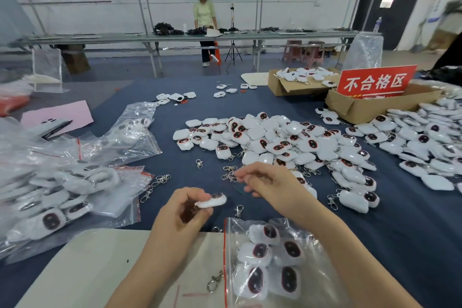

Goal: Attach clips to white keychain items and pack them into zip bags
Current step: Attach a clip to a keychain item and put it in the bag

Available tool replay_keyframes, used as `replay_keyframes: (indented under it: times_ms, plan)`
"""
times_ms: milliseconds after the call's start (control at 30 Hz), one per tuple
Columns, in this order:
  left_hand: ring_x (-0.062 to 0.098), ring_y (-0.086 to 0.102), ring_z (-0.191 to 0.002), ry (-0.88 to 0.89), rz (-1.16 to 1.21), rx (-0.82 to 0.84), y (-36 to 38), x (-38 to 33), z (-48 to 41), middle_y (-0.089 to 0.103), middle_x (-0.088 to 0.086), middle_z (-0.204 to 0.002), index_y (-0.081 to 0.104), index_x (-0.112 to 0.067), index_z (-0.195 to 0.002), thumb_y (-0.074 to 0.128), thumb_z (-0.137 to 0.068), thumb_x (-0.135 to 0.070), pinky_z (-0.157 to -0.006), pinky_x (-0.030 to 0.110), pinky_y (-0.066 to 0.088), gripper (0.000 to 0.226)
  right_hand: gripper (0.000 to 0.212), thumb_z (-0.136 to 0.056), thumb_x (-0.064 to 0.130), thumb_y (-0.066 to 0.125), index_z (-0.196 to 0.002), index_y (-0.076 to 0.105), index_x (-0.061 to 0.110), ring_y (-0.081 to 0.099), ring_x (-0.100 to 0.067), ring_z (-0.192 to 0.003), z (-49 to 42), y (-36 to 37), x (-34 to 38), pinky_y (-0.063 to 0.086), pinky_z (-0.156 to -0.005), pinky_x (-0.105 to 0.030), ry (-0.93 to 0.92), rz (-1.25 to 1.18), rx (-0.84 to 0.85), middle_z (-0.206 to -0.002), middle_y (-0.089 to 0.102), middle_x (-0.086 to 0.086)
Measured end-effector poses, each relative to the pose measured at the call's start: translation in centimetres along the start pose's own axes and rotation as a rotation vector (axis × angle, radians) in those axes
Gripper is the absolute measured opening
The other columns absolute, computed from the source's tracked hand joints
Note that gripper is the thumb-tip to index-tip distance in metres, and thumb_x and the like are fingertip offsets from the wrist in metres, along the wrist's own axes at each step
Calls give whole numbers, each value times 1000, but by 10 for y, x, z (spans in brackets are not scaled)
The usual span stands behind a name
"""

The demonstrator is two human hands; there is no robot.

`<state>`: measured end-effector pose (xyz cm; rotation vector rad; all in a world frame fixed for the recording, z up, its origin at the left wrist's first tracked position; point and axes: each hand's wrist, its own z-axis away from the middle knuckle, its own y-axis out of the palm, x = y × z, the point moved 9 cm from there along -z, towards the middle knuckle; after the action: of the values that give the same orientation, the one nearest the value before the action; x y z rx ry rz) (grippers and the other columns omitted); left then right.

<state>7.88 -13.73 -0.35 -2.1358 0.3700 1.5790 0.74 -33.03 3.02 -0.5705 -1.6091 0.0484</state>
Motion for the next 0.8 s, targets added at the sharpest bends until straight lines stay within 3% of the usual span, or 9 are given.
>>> replay_keyframes:
  times_ms: [133,233,367,567,667,800]
  plan:
    - [21,65,-85,70,-46,-11,-15,-1,33,63,-8,-102,71,-29,-87,73,-86,5,-77,35,49,34,21,-101,35,56,-118,68,41,60,10,-98,15,30,2,42,-85,-8,65,407,308,-112,68,26]
    - [20,65,-85,91,-87,-14,-16,-5,43,62,-11,-101,70,-29,-83,72,-84,10,-76,39,52,38,28,-102,37,54,-127,65,34,60,3,-107,24,40,2,40,-87,-9,88,515,383,-122,67,19]
    - [17,65,-83,141,-180,28,-9,-14,48,63,-14,-102,68,-34,-81,72,-83,11,-77,38,51,46,27,-99,38,57,-123,68,30,62,0,-105,28,46,2,46,-97,-21,96,496,376,-116,71,14]
    - [18,63,-72,140,-196,6,-8,-12,48,68,-12,-97,66,-36,-83,73,-85,5,-69,25,48,42,21,-95,30,65,-114,73,28,58,20,-74,26,47,-6,40,-73,-6,121,403,335,-76,65,33]
    - [9,56,-63,122,-179,13,-10,-8,46,68,-7,-84,66,-37,-86,71,-88,1,-63,21,45,38,13,-93,30,67,-101,76,33,62,14,-81,25,48,-8,42,-73,-7,135,346,310,-80,70,30]
    - [10,55,-63,103,-203,27,-8,-4,46,67,-3,-78,65,-39,-90,71,-88,-5,-63,25,44,34,11,-92,28,68,-92,75,36,66,8,-83,27,49,-9,48,-80,-12,139,256,290,-83,73,20]
